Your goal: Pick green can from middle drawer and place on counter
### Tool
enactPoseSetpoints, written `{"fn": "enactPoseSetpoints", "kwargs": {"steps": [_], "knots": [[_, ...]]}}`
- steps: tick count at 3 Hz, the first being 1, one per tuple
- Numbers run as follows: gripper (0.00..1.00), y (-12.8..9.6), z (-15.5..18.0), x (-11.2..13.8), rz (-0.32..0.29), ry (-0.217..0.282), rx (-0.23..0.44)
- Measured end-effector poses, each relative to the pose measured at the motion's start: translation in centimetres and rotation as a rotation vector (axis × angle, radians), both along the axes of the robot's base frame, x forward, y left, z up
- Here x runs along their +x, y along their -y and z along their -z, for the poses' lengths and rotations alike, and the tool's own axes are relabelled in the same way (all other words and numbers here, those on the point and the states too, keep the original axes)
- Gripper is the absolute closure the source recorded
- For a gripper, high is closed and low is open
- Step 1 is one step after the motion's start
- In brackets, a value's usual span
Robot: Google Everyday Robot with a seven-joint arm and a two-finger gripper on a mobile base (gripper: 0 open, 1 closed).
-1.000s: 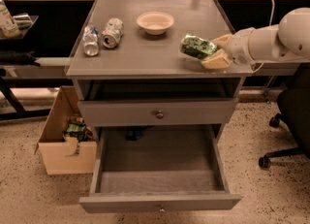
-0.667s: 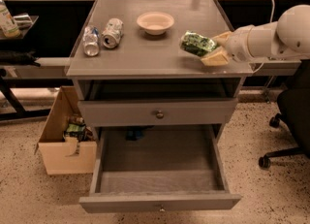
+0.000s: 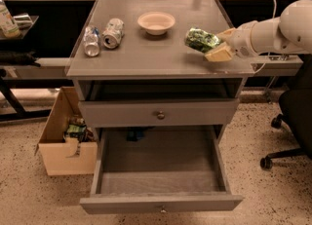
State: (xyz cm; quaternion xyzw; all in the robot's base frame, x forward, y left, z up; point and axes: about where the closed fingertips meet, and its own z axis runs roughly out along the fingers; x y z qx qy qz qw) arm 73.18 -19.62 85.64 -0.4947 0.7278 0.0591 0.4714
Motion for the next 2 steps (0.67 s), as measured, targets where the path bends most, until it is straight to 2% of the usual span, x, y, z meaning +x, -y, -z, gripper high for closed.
{"fn": "enactPoseSetpoints", "kwargs": {"steps": [2], "knots": [[0.21,0.48,0.37,1.57,0.006,-0.026,-0.007]]}}
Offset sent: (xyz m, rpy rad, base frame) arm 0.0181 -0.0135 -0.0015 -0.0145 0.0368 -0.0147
